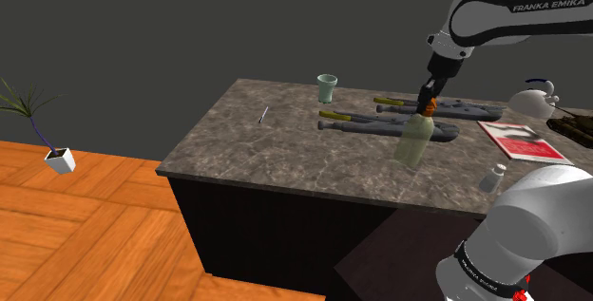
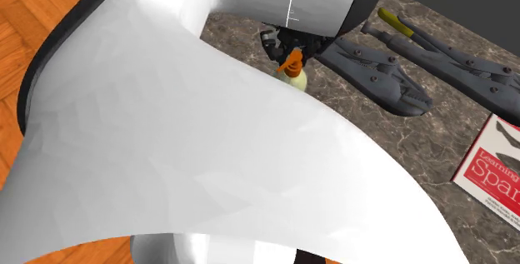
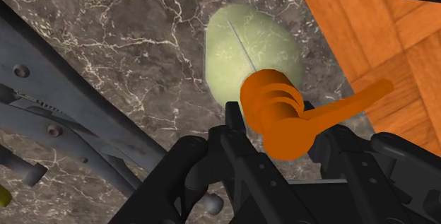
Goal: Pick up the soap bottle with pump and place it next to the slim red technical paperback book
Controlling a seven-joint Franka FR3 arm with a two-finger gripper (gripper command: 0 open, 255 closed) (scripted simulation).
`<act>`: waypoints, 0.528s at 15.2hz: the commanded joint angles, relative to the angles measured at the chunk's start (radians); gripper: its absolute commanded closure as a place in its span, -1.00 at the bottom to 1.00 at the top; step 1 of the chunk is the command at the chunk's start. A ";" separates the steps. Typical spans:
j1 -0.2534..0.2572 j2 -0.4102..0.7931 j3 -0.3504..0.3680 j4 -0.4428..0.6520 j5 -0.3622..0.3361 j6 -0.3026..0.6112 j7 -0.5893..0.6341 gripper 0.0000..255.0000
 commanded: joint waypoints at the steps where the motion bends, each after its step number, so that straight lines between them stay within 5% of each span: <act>1: 0.002 -0.002 0.005 0.029 0.004 -0.031 0.001 1.00; 8: 0.007 0.002 0.017 0.125 0.014 -0.123 0.001 1.00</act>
